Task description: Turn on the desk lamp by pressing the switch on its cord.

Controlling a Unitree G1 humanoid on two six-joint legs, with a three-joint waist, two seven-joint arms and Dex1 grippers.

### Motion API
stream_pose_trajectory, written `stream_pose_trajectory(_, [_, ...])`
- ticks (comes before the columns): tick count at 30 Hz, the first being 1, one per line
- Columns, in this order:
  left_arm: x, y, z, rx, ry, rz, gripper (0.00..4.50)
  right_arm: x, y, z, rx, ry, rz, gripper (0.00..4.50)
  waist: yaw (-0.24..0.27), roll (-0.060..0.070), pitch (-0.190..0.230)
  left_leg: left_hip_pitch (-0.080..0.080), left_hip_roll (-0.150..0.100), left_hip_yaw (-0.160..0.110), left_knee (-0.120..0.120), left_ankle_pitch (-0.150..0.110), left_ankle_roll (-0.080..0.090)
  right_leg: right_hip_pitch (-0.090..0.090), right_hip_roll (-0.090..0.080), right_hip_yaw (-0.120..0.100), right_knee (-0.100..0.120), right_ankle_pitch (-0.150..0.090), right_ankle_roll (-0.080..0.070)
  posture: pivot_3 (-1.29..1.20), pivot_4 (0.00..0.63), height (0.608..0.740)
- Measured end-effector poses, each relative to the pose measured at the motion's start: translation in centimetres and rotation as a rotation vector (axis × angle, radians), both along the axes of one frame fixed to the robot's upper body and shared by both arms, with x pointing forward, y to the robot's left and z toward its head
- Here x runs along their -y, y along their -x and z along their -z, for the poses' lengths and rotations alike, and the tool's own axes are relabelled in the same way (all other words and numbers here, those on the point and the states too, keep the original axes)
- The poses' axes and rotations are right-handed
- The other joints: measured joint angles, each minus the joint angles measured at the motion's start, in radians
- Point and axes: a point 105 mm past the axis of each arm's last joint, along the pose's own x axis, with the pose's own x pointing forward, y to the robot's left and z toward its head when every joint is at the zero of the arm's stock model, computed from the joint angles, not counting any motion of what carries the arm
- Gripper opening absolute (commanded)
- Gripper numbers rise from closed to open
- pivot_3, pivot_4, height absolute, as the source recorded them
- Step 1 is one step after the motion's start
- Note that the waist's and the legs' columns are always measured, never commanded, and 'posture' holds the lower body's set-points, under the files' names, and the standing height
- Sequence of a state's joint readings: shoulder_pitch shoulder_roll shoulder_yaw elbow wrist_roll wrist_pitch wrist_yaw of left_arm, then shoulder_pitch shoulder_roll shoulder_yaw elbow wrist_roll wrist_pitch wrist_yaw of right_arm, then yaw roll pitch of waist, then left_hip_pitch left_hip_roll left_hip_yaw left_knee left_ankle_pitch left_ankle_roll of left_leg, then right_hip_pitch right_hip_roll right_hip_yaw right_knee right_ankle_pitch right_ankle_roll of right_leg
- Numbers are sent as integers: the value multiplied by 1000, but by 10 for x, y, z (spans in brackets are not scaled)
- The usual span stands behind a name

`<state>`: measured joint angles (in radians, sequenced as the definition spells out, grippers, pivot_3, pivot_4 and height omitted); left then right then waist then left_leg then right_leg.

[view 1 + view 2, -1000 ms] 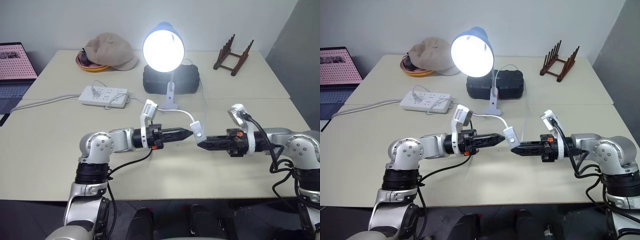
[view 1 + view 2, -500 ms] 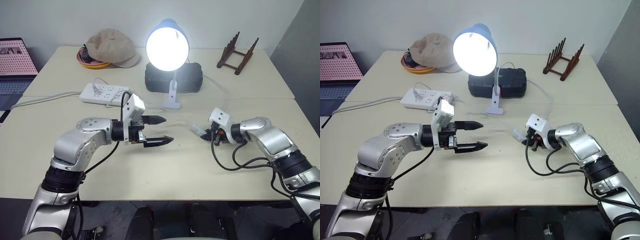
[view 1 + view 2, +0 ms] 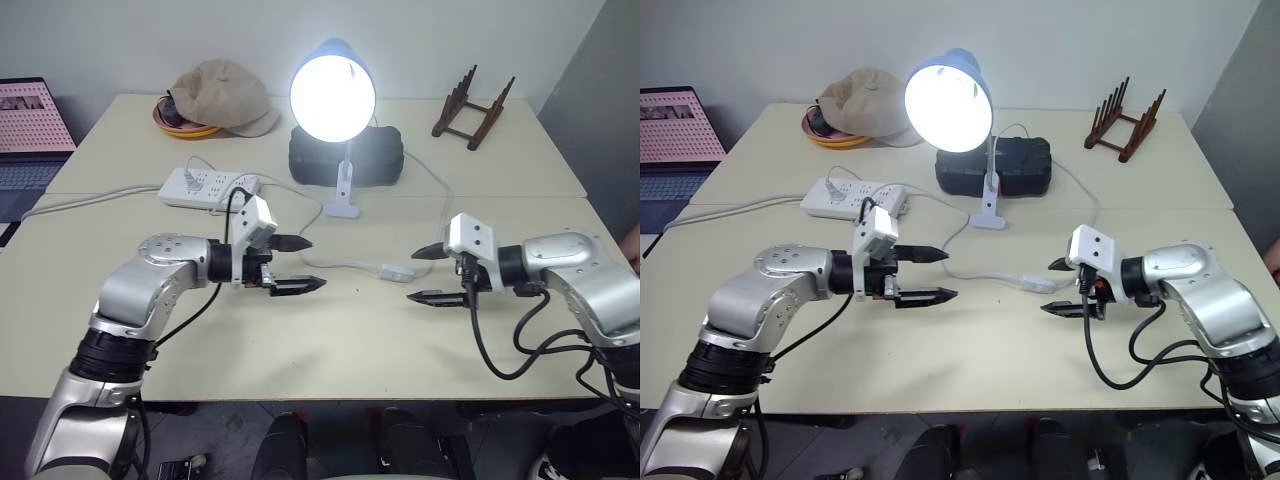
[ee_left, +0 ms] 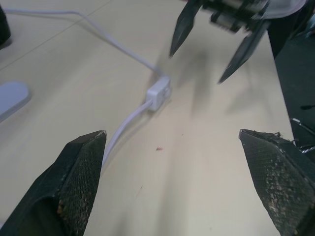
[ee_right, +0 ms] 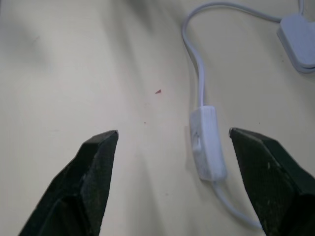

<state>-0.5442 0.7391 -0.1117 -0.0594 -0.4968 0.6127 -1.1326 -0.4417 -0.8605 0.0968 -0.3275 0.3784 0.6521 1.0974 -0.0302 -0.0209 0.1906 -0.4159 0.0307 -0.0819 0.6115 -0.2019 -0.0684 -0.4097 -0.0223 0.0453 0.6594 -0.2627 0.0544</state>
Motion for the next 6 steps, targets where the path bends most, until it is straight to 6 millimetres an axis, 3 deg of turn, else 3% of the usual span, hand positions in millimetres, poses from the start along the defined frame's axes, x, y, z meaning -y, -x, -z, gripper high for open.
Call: stream_pose_trajectory(6, [-31,-9,0,17,-82,-59,4500,29,18,-9,37,-64,174,4443,0,0,0,1,0,0,1,0,0,0,0,0,2,0,0,0,150,740])
